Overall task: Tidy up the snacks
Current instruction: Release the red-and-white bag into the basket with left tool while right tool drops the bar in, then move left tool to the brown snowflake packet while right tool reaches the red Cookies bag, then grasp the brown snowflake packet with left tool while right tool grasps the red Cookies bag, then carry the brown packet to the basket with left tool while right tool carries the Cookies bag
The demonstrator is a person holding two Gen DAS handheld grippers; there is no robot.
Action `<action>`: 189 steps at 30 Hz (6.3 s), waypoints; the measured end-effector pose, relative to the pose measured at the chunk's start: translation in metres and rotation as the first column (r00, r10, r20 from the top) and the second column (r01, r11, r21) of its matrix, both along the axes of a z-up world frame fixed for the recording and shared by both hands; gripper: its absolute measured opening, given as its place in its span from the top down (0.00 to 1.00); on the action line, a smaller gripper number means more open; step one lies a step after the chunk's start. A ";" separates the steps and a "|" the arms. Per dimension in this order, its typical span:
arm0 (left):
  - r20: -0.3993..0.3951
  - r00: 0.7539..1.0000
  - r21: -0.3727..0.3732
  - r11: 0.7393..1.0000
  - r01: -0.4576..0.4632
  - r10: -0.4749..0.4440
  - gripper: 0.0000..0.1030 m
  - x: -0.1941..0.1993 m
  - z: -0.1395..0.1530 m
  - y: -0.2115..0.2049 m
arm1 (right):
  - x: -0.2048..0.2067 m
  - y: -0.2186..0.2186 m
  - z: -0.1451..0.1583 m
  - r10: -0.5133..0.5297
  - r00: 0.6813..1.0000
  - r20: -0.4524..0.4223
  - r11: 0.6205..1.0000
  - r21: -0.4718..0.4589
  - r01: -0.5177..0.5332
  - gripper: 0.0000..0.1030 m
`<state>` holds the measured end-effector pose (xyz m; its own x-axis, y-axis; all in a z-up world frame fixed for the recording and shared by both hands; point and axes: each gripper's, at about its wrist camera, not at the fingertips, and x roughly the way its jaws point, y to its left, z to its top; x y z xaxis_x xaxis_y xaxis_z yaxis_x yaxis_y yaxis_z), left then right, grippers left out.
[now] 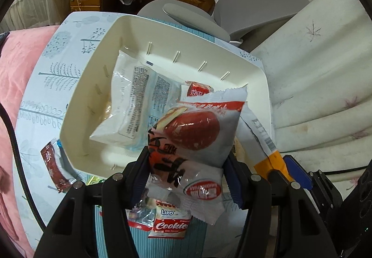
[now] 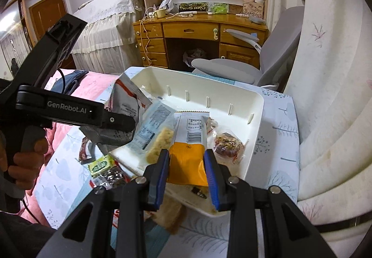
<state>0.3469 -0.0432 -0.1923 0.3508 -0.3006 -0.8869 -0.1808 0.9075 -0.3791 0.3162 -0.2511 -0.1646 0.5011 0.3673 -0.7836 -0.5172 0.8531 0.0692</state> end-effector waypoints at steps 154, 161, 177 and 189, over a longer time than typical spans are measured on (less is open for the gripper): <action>-0.271 0.958 -0.021 0.995 -0.101 0.091 0.87 -0.094 -0.029 0.213 | -0.113 0.132 -0.026 -0.294 0.924 -0.244 0.956 -0.056 0.289 0.54; -0.295 0.954 -0.064 0.996 -0.069 0.047 0.87 -0.076 -0.003 0.189 | -0.085 0.118 0.000 -0.232 0.954 -0.188 0.973 -0.048 0.227 0.54; -0.286 0.958 -0.071 0.997 -0.015 -0.006 0.86 -0.016 0.020 0.125 | -0.019 0.081 0.016 -0.122 0.985 -0.121 0.991 -0.077 0.113 0.54; -0.286 0.958 -0.059 0.998 0.005 -0.022 0.86 0.007 0.012 0.078 | 0.018 0.050 0.005 -0.116 0.987 -0.114 0.991 -0.082 0.107 0.53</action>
<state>0.3535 0.0344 -0.1801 0.0802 -0.3568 -0.9307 -0.2771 0.8889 -0.3647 0.3342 -0.2009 -0.1593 0.4375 0.2519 -0.8632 -0.4105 0.9101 0.0575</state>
